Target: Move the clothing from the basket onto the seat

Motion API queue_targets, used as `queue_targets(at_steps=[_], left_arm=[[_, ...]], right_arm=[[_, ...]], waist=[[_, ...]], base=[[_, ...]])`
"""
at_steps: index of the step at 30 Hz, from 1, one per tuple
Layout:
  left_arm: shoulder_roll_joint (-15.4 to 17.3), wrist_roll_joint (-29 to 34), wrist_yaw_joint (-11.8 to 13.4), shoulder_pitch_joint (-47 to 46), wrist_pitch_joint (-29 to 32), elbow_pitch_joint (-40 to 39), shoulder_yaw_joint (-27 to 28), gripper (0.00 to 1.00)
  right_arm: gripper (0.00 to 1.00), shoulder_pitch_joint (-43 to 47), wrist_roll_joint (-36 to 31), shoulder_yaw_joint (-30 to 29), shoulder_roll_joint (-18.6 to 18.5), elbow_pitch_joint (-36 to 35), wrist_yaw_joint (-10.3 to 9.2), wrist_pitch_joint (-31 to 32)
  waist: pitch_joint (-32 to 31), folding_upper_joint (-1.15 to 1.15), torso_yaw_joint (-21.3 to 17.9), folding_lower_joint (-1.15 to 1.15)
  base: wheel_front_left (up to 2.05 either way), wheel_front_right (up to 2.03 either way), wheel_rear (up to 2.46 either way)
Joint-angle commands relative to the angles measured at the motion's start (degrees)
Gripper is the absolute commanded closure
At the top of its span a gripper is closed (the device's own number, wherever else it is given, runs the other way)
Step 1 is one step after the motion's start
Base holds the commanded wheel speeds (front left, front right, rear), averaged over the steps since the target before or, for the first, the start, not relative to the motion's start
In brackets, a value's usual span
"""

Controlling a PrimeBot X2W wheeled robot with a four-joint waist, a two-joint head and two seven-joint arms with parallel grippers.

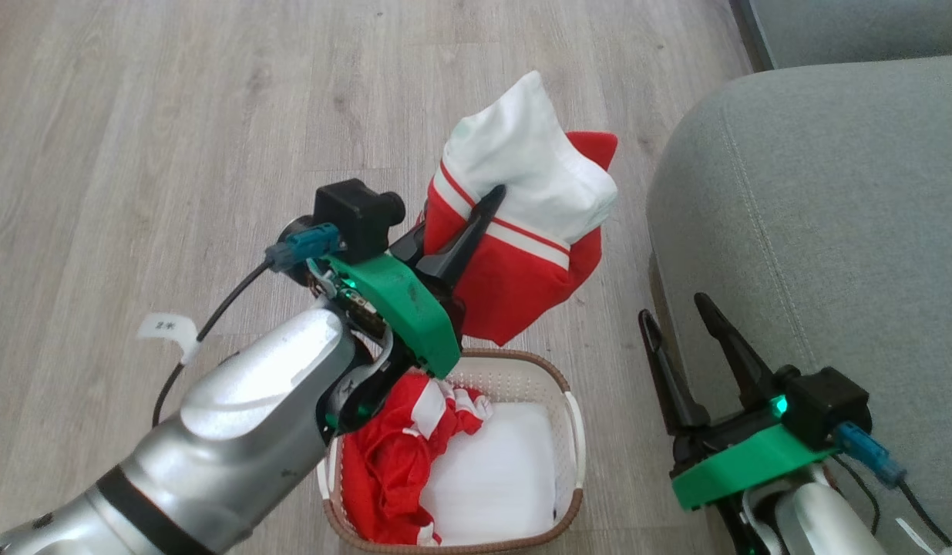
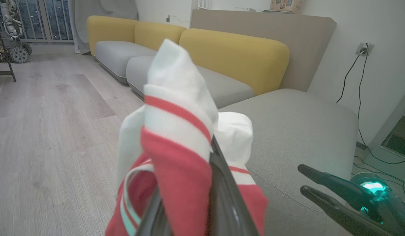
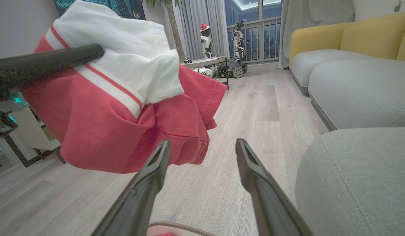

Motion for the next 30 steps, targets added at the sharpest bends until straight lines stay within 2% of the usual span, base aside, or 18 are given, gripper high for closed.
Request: queue_targets(at_steps=[1, 7, 13, 20, 22, 30], left_arm=[[1.68, 0.06, 0.49, -3.63, 0.20, -2.01, 2.85, 1.00], [1.78, 0.17, 0.85, -3.80, 0.27, -2.73, 2.76, 1.00], [1.53, 0.40, 0.77, -4.35, -0.17, -2.92, 2.73, 1.00], [0.56, 0.63, 0.45, -5.02, -0.37, -3.24, 2.21, 1.00], [0.14, 0.66, 0.33, -5.07, -0.36, -3.33, 1.92, 1.00], [-1.36, 0.57, -0.42, -5.21, -0.36, -3.18, 0.86, 1.00]], right_arm=[[0.00, -0.52, 0.34, 1.48, -0.51, -1.63, -0.01, -0.37], [0.00, -1.02, 0.63, 2.53, -1.02, -1.85, -0.01, -0.37], [0.00, -2.05, 3.11, 6.96, -1.77, -2.65, -0.01, -0.37], [0.00, -6.63, 12.78, 13.41, -2.85, -0.73, -0.01, -0.37], [0.00, -8.57, 15.23, 15.96, -4.19, 0.38, -0.01, -0.37], [0.00, -13.88, 23.16, 20.50, -5.15, 4.01, -0.01, -0.37]], waist=[[0.21, 0.00, -0.18, 0.01], [0.32, 0.00, -0.55, 0.01], [0.36, 0.00, -0.48, 0.01], [0.23, 0.00, 0.28, 0.01], [0.22, 0.00, 0.66, 0.01], [-0.23, 0.00, 2.21, 0.01]], base=[[0.00, 0.00, 0.00], [0.00, 0.00, 0.00], [0.00, 0.00, 0.00], [0.00, 0.00, 0.00], [0.00, 0.00, 0.00], [0.00, 0.00, 0.00]])
